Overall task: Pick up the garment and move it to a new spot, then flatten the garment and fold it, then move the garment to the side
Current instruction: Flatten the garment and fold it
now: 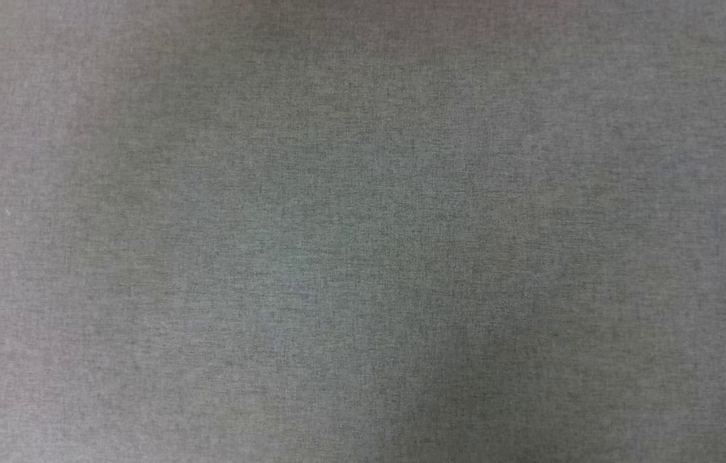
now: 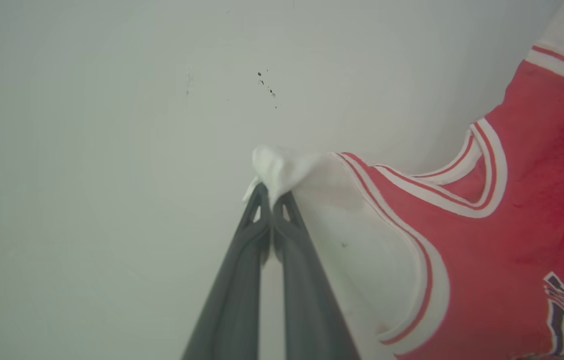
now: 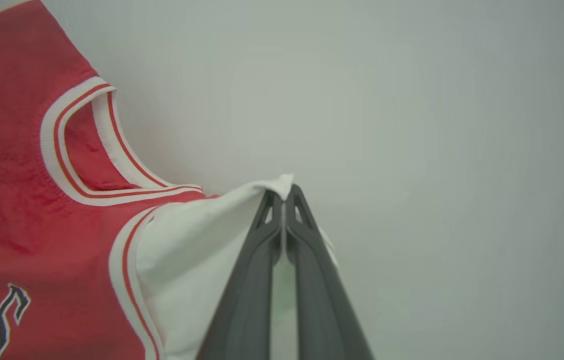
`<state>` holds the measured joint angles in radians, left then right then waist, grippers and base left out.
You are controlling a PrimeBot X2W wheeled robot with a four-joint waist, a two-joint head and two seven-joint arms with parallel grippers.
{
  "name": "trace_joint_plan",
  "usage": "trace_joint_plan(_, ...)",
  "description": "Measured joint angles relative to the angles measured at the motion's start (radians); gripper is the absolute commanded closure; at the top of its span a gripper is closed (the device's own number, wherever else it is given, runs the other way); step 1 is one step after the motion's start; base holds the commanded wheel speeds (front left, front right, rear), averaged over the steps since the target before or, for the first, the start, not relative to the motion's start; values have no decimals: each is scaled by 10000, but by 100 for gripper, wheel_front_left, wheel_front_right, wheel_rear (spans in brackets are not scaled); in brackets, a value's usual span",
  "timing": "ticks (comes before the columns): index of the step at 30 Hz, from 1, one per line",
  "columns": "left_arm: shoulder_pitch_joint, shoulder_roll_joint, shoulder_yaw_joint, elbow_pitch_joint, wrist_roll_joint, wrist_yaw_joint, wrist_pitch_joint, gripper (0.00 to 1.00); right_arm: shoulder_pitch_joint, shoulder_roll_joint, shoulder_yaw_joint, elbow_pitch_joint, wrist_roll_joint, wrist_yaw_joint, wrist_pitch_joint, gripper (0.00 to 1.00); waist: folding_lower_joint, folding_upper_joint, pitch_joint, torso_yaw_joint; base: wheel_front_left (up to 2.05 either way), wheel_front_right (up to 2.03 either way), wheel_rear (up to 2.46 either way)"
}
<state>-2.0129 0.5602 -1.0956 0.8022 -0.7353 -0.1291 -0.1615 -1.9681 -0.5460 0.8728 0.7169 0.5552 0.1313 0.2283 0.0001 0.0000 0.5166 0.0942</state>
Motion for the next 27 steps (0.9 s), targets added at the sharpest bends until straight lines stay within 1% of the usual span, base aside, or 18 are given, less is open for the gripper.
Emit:
trace_joint_plan(5, 348, -65, -495, 316, -221, 0, -360, 100, 196, 140, 683, 537, 370, 0, -527, 100, 0, 0, 111, 32, 0, 0, 0)
trace_joint_plan(12, 1592, -46, -1024, 495, -782, 0, -759, 100, 1541, 418, 1557, 980, 1269, 0, -1329, 100, 0, 0, 22, -50, 0, 0, 0)
trace_joint_plan(16, 2739, -35, -1114, 408, -1137, 0, -924, 100, 2583, 516, 1941, 1131, 1871, 0, -1827, 100, 0, 0, -196, -101, 0, 0, 0)
trace_joint_plan(21, 4556, 115, -928, -27, -1285, 56, -986, 100, 3862, 464, 2637, 851, 2516, 0, -2336, 100, 0, 0, -554, -144, 0, 0, 0)
trace_joint_plan(23, 5445, 307, -623, -464, -1198, 278, -988, 100, 4440, 336, 2976, 646, 2727, 0, -2506, 100, 0, 0, -734, -167, 0, 0, 0)
trace_joint_plan(24, 5922, 397, -541, -700, -1197, 288, -1001, 100, 4755, 228, 3110, 545, 2824, 0, -2631, 100, 0, 0, -838, -175, 0, 0, 0)
trace_joint_plan(27, 7558, 625, -286, -1461, -1024, 635, -999, 100, 5668, -25, 3419, 219, 3191, 0, -2876, 100, -1, 0, -1171, -215, 0, 0, 0)
